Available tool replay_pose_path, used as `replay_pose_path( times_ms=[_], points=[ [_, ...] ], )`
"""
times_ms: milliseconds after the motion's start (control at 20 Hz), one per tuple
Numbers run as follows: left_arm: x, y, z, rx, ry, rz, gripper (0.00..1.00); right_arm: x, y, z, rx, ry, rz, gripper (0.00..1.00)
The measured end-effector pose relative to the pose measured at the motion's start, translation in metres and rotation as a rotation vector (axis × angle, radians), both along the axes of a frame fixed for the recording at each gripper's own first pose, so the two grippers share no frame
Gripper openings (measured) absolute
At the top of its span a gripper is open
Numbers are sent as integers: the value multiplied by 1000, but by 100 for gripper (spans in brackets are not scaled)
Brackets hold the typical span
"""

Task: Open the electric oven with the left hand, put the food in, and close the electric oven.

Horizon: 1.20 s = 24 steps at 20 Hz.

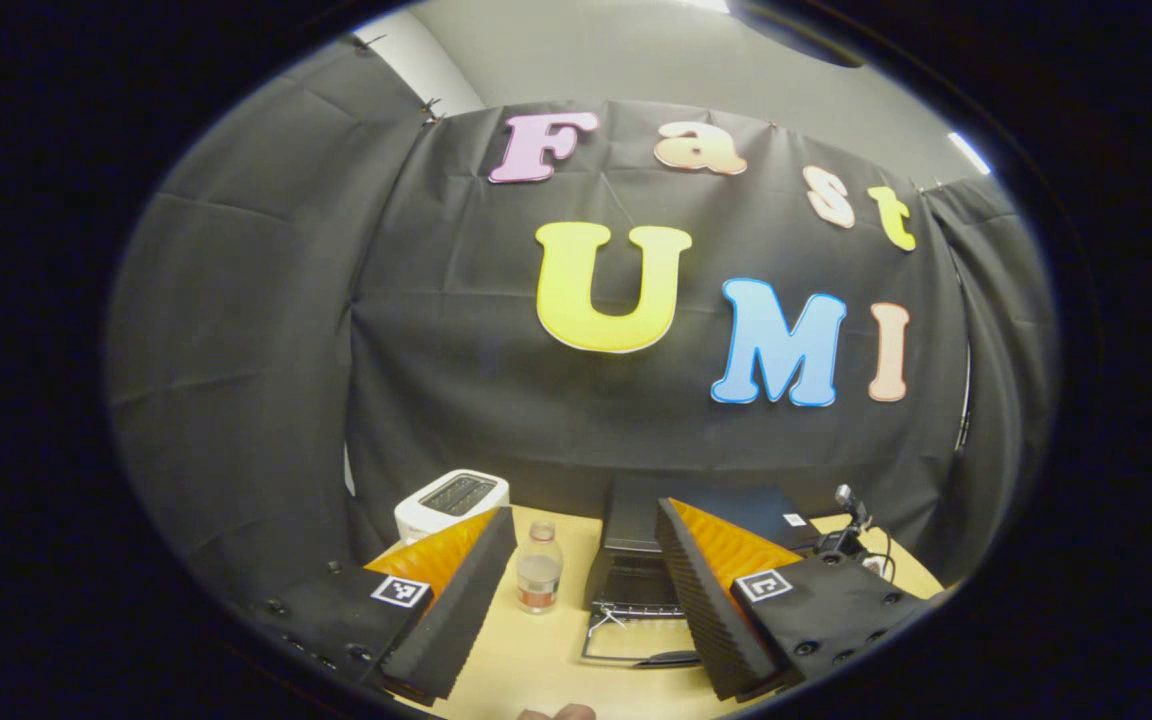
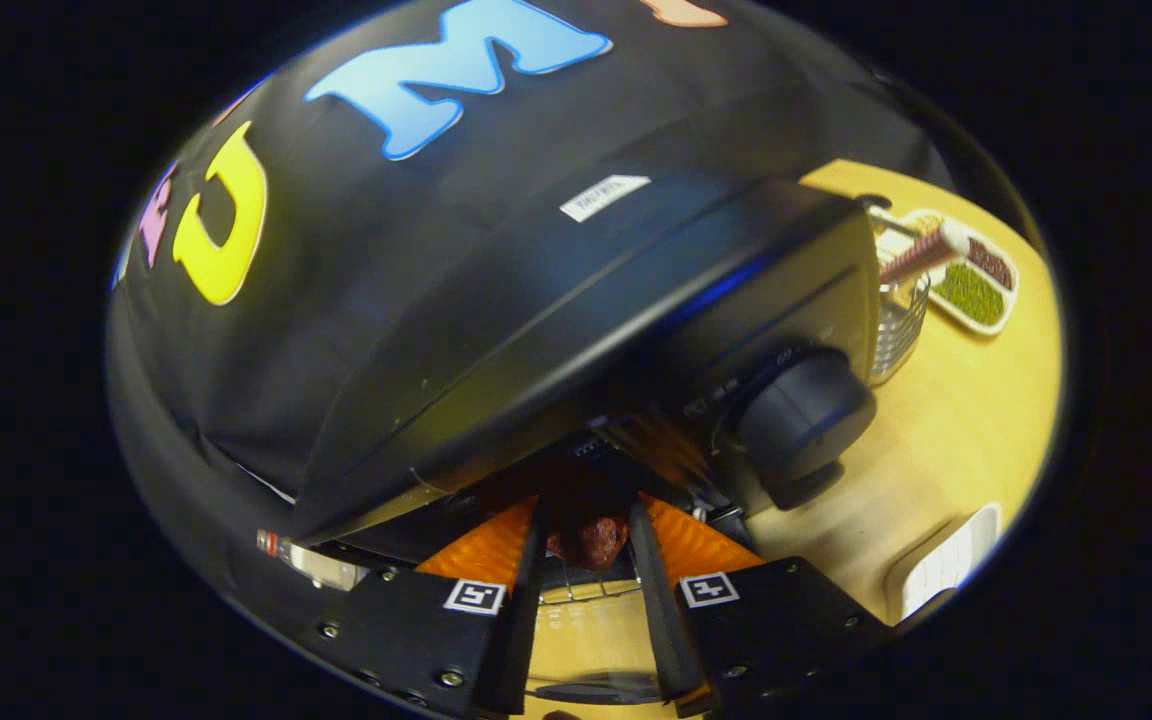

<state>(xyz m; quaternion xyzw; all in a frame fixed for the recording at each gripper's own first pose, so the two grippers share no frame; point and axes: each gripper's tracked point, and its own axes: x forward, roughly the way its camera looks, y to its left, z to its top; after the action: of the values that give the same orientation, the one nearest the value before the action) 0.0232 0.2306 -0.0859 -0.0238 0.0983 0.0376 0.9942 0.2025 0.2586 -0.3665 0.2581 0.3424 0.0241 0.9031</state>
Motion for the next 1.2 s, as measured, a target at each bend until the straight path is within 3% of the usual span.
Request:
replay_pose_path(
  times_ms=[100,200,250,350,500,700,800,1050,1100,1150,1200],
  points=[
    [-1,-9,-2,-1,1,-14,99,-9,0,15,-32,-35,59,55],
    [3,-18,-2,-8,-1,-28,99,-26,-4,24,-86,-73,122,75],
    [3,-25,-1,-13,-1,-39,92,-38,-9,30,-116,-94,144,75],
    [6,-39,0,-16,-6,-65,99,-62,-21,45,-180,-140,174,75],
    [9,-59,2,-2,-10,-110,99,-86,-46,84,-286,-248,196,75],
    [12,-94,11,-5,-30,-171,95,-108,-81,166,-388,-419,141,75],
    [12,-117,18,-12,-49,-204,100,-123,-95,208,-422,-494,100,75],
    [4,-164,31,-18,-76,-273,93,-161,-118,298,-481,-680,19,75],
    [2,-170,33,-19,-81,-285,91,-167,-121,311,-481,-703,12,76],
    [1,-176,36,-18,-87,-294,92,-174,-124,321,-484,-721,2,87],
    [1,-180,36,-16,-89,-300,94,-179,-129,329,-484,-737,-5,86]
  ],
)
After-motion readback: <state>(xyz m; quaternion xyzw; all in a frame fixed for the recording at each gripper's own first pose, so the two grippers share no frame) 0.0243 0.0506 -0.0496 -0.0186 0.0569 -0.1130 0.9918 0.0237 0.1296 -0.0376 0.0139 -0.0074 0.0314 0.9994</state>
